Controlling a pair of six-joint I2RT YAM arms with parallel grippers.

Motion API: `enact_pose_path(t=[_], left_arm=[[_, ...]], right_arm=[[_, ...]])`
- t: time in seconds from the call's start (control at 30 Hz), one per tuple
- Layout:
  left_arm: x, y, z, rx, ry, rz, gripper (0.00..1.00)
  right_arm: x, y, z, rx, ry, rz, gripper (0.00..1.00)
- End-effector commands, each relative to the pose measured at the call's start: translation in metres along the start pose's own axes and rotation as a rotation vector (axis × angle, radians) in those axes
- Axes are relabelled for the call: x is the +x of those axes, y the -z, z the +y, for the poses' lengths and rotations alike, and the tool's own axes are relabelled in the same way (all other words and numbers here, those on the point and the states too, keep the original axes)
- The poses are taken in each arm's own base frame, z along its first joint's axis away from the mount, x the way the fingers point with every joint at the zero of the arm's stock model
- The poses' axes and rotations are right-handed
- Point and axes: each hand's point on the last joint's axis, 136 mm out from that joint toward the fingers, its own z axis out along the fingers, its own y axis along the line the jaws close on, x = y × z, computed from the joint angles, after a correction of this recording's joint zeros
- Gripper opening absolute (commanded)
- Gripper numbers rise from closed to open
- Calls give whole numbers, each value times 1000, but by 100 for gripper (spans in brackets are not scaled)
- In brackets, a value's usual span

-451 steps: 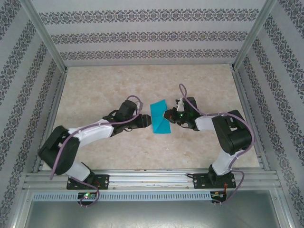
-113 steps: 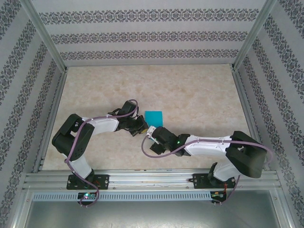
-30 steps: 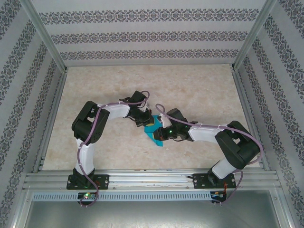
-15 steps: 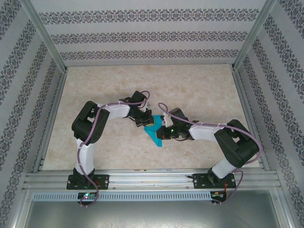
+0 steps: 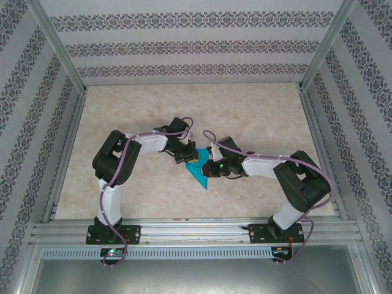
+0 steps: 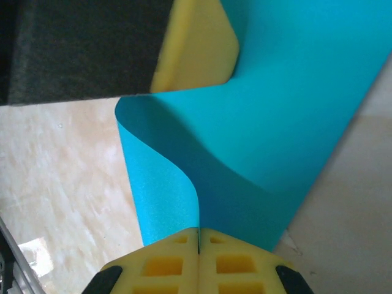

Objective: Fold a paper plane with a square sheet of paper (fold left side to right side)
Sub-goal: Third fold the triangle at the center of the table.

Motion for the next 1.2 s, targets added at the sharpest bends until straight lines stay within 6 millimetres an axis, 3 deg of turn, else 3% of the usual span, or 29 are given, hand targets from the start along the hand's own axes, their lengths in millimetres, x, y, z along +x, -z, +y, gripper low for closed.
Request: enact_pose_path(t=[0.0,1.17], left_arm=[[18,-9,30,-108,40,34,3],[17,-9,31,-111,48,31,3]], right_arm=[[-9,0,-4,24,14,-14,0],[-12,-3,-12,69,23,-12,0]])
